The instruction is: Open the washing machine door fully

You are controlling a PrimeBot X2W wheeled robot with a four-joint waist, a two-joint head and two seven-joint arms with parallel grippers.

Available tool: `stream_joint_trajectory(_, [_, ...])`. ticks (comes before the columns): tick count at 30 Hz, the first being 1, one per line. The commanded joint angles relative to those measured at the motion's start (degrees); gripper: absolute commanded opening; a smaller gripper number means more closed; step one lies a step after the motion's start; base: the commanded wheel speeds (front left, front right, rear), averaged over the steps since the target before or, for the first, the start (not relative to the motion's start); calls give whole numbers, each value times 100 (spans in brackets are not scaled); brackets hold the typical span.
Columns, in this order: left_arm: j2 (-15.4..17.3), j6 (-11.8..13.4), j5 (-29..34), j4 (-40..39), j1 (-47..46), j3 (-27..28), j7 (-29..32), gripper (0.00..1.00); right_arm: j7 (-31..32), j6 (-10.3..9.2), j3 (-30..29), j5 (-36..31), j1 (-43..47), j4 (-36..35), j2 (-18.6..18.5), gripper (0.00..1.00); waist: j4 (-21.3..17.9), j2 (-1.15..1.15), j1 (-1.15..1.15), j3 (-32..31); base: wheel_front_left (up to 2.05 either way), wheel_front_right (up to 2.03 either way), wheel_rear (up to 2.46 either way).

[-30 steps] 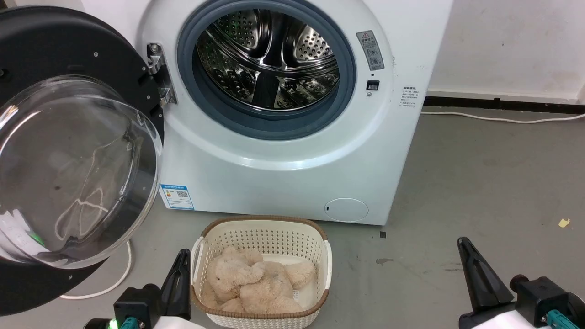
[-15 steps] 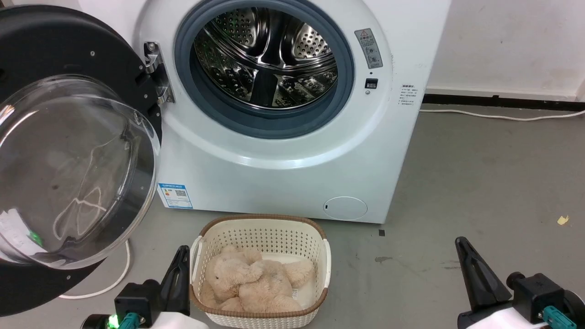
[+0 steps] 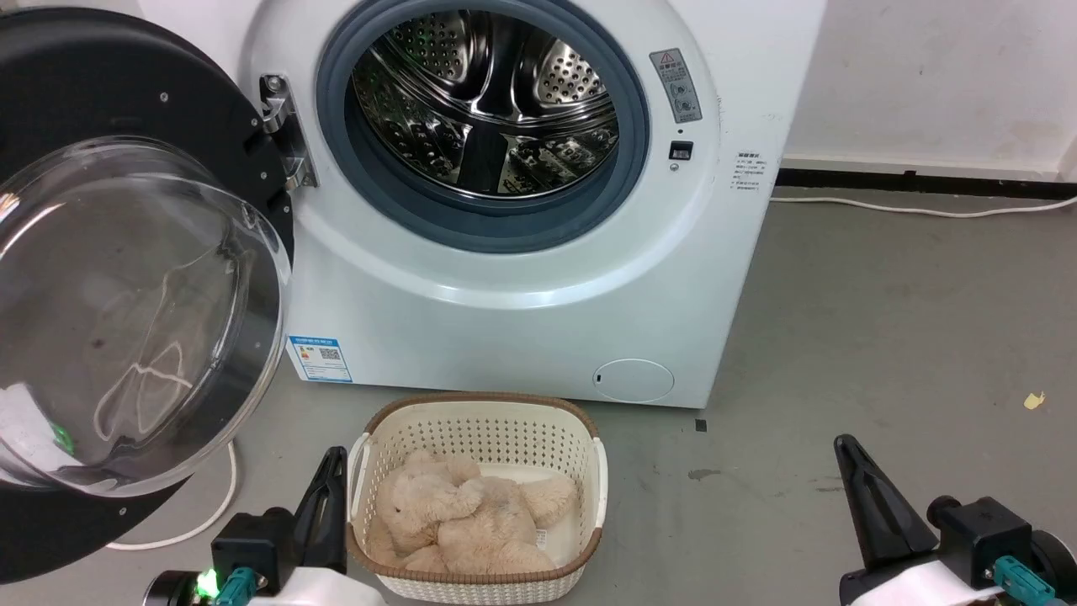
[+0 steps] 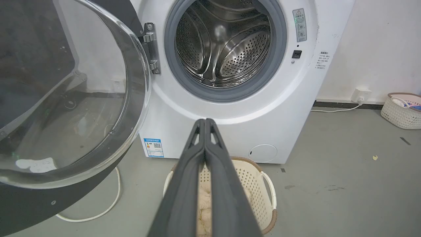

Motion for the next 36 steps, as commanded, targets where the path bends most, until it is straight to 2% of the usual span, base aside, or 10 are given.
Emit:
stream_joint_trajectory(1, [-46, -31, 64, 9, -97, 41, 13, 0, 22, -3, 10, -41, -102, 26, 4, 0, -3, 0, 0, 3, 0, 0, 0])
stream_joint_trajectory(36, [-326, -301, 547, 96, -241, 417, 219, 0, 299, -4, 50, -111, -249, 84, 7, 0, -64, 0, 0, 78, 0, 0, 0])
